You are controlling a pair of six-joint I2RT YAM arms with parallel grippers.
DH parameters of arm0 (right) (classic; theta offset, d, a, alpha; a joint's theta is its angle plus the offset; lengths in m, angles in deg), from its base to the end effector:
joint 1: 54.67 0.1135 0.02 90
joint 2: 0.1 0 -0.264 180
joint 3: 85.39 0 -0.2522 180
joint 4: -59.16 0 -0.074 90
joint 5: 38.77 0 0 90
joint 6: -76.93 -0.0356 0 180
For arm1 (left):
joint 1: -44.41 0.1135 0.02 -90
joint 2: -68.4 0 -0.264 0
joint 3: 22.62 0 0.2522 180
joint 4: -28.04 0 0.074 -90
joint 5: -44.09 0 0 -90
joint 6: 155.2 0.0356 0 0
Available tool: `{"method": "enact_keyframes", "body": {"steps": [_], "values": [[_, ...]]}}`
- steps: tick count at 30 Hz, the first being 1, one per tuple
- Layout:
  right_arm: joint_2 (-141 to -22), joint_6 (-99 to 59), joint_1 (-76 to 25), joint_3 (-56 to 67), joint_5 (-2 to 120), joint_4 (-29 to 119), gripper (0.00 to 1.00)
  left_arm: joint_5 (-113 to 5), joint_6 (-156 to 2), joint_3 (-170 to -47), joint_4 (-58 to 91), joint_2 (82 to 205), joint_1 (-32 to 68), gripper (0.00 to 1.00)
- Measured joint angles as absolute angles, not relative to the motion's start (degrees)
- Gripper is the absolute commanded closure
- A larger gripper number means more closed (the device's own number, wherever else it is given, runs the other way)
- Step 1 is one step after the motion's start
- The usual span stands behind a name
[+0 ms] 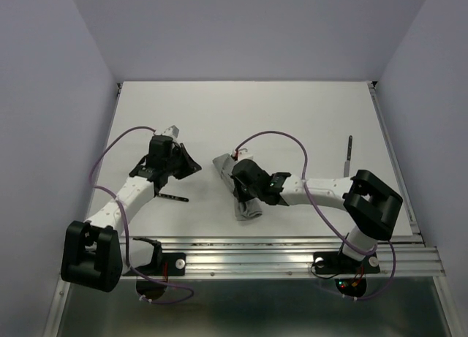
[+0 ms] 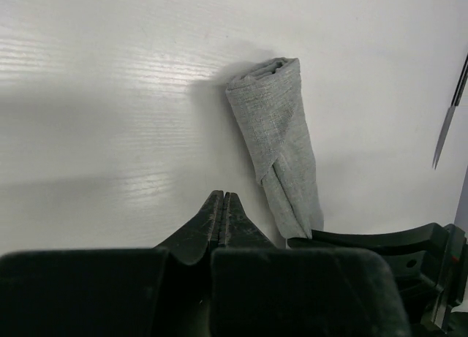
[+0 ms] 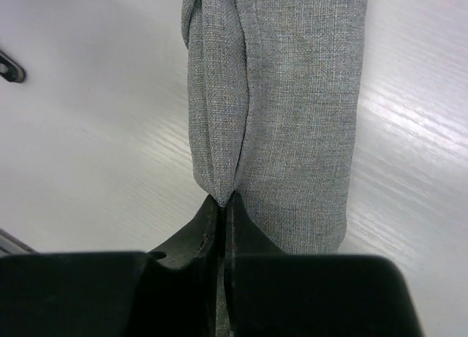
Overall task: Fold the napkin into a case and place the utensils inside
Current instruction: Pick up the smaller rectangle-folded napkin from the center of the board, then turn over the smaller rectangle-folded napkin at the center of the board.
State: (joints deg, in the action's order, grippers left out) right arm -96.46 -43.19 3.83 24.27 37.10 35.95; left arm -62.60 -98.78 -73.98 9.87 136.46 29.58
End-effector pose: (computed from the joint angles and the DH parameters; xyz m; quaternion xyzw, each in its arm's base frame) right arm 0.1886 0.2911 0.1831 -0.1865 0.9124 0.1590 0.3279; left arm 0.2406 -0.0743 0.2241 -0.0766 0.8763 -0.3051 0.3649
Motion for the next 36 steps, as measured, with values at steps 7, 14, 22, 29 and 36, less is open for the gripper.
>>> {"method": "enact_keyframes", "body": {"steps": [7,14,22,29,36], "values": [[-95.3,-45.5,1.1,27.0,44.6,47.0,0.99,-61.7,-98.6,-74.4,7.9,134.2,31.4,1.00],[-94.7,-49.5,-2.4,31.3,53.0,57.3,0.99,-61.1,-98.5,-74.4,6.2,132.2,32.7,1.00],[-93.0,-56.5,-8.0,40.0,62.5,72.3,0.99,-61.2,-98.3,-74.5,5.8,132.1,32.9,1.00],[-92.7,-61.2,-12.6,46.3,67.3,81.3,0.99,-62.1,-98.0,-74.6,5.8,132.5,32.9,1.00],[-92.7,-65.0,-16.1,52.3,71.3,88.8,0.99,-62.8,-97.5,-74.8,5.9,134.6,32.9,1.00]]}}
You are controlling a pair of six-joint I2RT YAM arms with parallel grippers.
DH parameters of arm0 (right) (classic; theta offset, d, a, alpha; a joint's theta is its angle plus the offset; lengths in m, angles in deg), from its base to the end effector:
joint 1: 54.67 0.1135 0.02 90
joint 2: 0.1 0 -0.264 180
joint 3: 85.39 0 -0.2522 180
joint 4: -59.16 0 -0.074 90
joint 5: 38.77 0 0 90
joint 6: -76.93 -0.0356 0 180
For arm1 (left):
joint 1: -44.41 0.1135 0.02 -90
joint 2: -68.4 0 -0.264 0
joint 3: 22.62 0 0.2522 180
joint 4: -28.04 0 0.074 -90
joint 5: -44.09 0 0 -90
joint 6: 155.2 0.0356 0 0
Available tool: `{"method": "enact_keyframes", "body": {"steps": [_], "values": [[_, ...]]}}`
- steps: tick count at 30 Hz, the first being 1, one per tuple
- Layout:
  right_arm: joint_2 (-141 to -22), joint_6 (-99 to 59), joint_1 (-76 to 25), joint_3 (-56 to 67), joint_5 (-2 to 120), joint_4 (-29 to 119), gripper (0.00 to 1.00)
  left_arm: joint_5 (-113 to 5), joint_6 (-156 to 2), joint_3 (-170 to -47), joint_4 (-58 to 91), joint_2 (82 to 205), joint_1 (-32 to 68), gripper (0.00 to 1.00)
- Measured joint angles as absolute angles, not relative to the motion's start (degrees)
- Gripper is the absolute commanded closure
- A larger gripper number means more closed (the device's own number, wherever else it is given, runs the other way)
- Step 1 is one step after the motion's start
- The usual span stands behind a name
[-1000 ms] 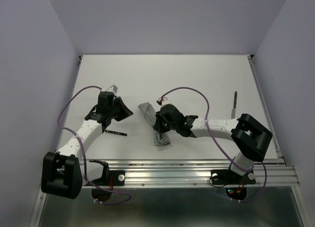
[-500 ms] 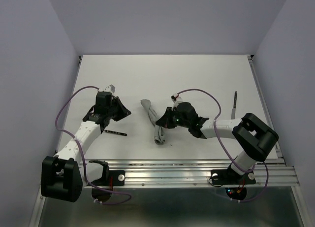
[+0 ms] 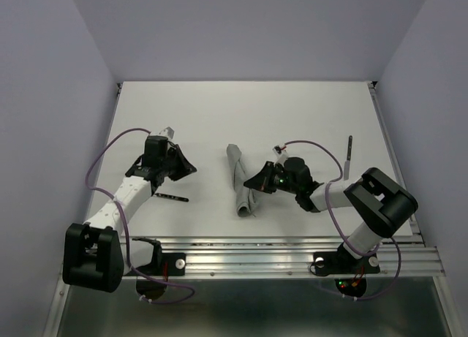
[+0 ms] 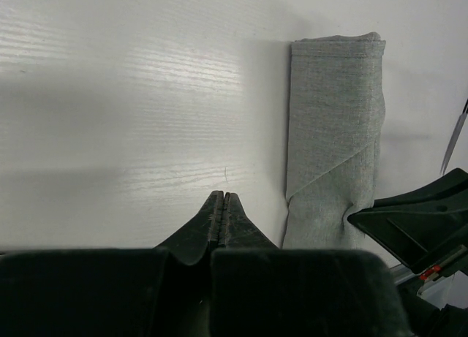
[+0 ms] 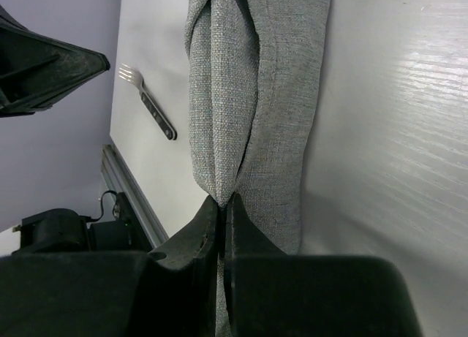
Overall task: Fold the napkin into a case and place the utensils inside
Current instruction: Turn over the smaller rectangle-folded napkin at the center of the board.
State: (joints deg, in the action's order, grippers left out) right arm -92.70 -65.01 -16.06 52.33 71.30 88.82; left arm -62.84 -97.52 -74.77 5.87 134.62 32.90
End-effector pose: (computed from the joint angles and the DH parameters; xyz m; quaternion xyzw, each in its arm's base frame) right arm 0.2217 0.1927 0.1452 -0.0045 0.8159 0.4988 0.2924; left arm 0.2383 -0.0591 0.2299 -0.0939 0.8798 -0.2887 0.3659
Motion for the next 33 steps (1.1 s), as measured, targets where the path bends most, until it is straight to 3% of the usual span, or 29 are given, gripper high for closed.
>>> {"method": "enact_keyframes", "body": {"steps": [10,14,18,24,30,33], "values": [[-93.5,-66.0,-17.8,55.0,74.3,93.7,0.99,-63.5,-97.2,-74.8,5.9,135.7,32.9,1.00],[-93.5,-65.8,-19.4,56.2,75.1,94.0,0.91,-64.2,-96.5,-74.9,5.8,137.1,32.8,1.00],[-93.9,-65.5,-20.8,56.6,76.1,94.0,0.53,-64.7,-95.7,-76.5,5.9,140.2,31.4,1.00],[-92.8,-62.5,-21.8,57.2,75.3,89.9,0.27,-64.7,-95.6,-82.2,5.8,145.6,26.5,1.00],[-81.6,-57.9,-22.0,57.2,69.0,75.7,0.24,-64.7,-95.6,-91.4,7.2,154.4,20.1,1.00],[-74.8,-55.7,-22.1,56.8,65.4,67.8,0.33,-66.2,-95.4,-95.8,7.8,159.4,18.1,1.00]]}}
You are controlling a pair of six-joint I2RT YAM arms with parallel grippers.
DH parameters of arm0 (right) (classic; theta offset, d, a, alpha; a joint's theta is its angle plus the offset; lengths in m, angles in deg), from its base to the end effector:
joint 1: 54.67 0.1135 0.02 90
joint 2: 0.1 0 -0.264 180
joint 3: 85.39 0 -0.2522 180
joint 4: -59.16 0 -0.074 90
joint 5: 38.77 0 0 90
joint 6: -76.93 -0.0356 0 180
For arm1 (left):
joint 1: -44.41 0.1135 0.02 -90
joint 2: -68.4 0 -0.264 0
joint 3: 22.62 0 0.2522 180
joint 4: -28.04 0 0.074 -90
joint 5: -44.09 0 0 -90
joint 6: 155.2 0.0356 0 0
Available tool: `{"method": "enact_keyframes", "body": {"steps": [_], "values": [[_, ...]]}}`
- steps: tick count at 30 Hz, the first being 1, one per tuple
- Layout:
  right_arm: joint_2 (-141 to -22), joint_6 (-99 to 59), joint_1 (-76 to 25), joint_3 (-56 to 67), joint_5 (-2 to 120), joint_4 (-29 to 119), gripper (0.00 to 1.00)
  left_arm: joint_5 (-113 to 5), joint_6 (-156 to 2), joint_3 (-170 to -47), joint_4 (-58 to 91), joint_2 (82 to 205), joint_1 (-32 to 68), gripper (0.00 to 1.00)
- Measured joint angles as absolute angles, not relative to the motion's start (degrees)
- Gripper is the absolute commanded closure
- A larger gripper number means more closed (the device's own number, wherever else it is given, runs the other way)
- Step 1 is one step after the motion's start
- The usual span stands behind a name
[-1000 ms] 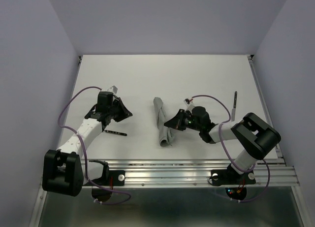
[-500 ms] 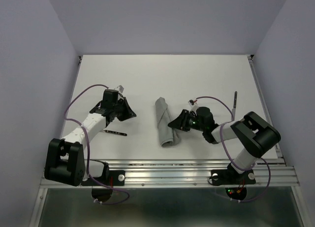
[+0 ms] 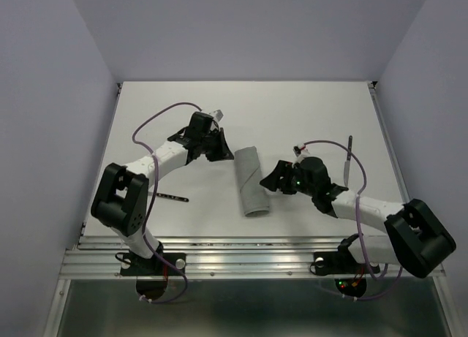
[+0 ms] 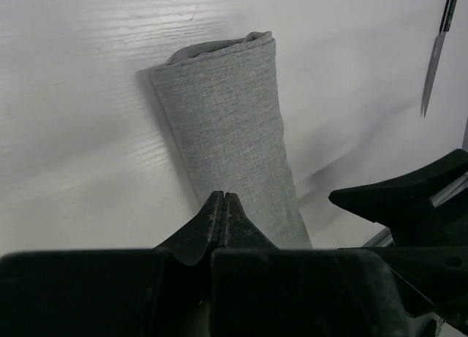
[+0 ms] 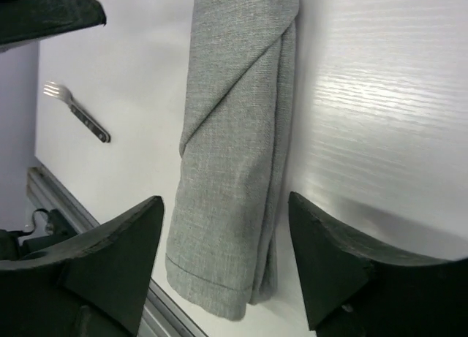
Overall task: Fold the napkin into a case and place the utensils inside
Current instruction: Turn over the smaller rectangle-folded napkin at the center of the board.
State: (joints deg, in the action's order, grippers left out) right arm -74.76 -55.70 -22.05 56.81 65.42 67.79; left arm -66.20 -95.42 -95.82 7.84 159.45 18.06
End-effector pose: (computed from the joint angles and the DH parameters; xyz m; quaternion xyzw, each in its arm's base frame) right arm 0.2038 0.1408 0.1655 0.0111 0.8539 0.3949 0.3387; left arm 0.3077 -0.1662 0.2340 0.0472 0.8870 -0.3437 0.3046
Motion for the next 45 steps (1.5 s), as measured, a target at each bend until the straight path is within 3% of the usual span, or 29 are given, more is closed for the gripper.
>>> {"method": "enact_keyframes", "body": {"steps": [1,2,3,5,6,18,23,34,45], "values": [[-71.6,-54.5,-22.1,56.2,63.8,63.4,0.49,-66.8,-95.3,-97.7,8.1,161.8,17.4,1.00],[-70.6,-54.1,-22.1,55.7,63.2,61.4,0.58,-67.3,-95.2,-99.5,8.4,163.8,16.8,1.00],[-68.8,-53.3,-22.0,54.6,61.8,57.5,0.76,-67.6,-95.2,-100.3,8.7,165.0,16.6,1.00],[-67.6,-52.1,-21.9,52.8,60.3,53.0,0.96,-68.7,-95.0,-102.8,8.7,168.2,15.5,1.00],[-67.3,-52.0,-21.6,51.9,59.5,51.3,0.99,-69.1,-95.0,-103.4,8.7,169.2,15.3,1.00],[-75.5,-54.6,-4.5,44.4,51.2,38.5,0.99,-71.0,-95.2,-107.8,10.2,178.3,14.0,1.00],[-80.5,-58.6,-4.0,44.8,48.3,36.8,0.99,-70.6,-95.6,-107.8,10.8,180.3,14.0,1.00],[-79.5,-59.0,-3.9,44.2,37.2,32.5,0.99,-68.2,-96.4,-107.6,12.2,180.0,14.0,1.00],[-80.1,-55.5,-5.6,40.2,27.2,23.4,0.99,-65.9,-96.5,-107.2,11.0,171.0,14.0,1.00]]}}
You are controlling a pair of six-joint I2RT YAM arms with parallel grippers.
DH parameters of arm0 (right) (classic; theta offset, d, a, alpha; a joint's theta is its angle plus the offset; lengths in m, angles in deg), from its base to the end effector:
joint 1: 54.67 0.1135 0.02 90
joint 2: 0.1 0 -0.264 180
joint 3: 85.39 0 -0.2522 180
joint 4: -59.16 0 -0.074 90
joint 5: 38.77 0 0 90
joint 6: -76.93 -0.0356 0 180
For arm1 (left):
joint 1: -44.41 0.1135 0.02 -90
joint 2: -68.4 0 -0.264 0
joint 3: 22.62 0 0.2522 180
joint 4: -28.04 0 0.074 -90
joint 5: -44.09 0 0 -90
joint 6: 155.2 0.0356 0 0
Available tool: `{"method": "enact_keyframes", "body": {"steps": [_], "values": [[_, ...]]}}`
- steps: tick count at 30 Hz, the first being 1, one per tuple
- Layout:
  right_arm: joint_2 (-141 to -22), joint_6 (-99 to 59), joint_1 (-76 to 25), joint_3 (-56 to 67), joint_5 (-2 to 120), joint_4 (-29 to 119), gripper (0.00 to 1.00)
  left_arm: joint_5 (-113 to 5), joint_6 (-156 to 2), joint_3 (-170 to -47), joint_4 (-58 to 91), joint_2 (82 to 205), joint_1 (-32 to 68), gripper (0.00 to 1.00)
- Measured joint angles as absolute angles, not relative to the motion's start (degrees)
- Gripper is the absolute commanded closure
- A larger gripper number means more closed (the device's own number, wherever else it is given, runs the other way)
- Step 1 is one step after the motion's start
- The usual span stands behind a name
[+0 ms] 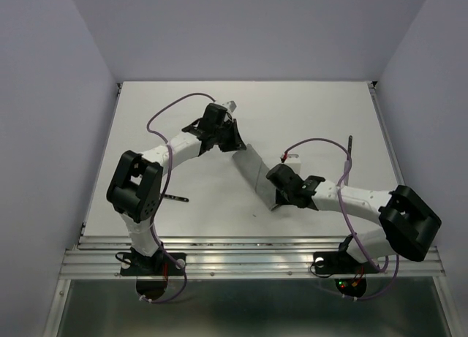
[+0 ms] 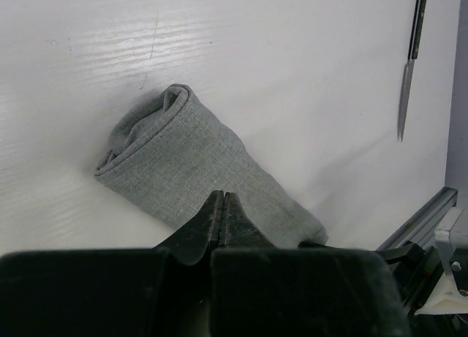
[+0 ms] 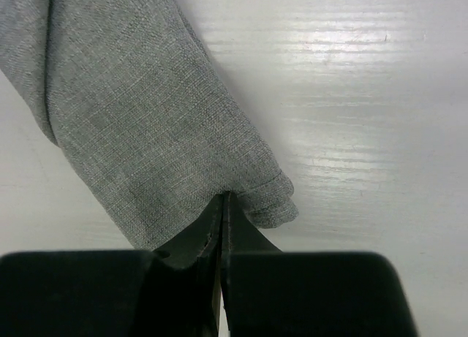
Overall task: Fold the napkin into a case and place the utensils inside
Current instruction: Turn over the smaller rectangle-folded napkin at the center of the board, then pick up the knife from the corner of the board.
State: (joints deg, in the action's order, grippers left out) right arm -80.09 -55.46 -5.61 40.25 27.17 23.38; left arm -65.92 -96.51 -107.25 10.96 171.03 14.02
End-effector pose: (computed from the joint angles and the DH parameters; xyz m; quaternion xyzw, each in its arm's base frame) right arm 0.1764 0.1812 0.1709 -0.0038 0.9491 0.0319 0.3132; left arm 0.3436 -0.2157 0.2314 0.0731 0.8745 -0.3652 0.3108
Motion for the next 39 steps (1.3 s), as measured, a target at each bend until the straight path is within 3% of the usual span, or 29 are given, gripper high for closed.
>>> {"method": "enact_keyframes", "body": {"steps": [14,22,32,35,36,39], "values": [[-77.1,-56.5,-5.7,39.5,39.4,30.7,0.99,-60.9,-96.5,-99.6,7.2,158.3,19.3,1.00],[-80.0,-58.3,-5.2,41.4,39.5,32.6,0.99,-58.3,-95.8,-95.2,4.9,151.5,24.0,1.00],[-82.6,-53.0,-15.5,40.8,37.1,32.1,0.98,-58.0,-95.0,-93.0,3.8,149.0,26.3,1.00],[-82.2,-50.4,-16.7,37.4,35.1,30.9,0.83,-58.5,-95.0,-93.0,3.8,149.0,26.3,1.00],[-81.4,-49.8,-16.7,36.5,34.3,30.6,0.65,-58.6,-95.0,-93.0,3.8,149.0,26.3,1.00],[-77.6,-48.3,-18.1,34.8,31.9,29.1,0.34,-58.8,-94.7,-93.0,3.8,149.0,26.3,1.00]]}}
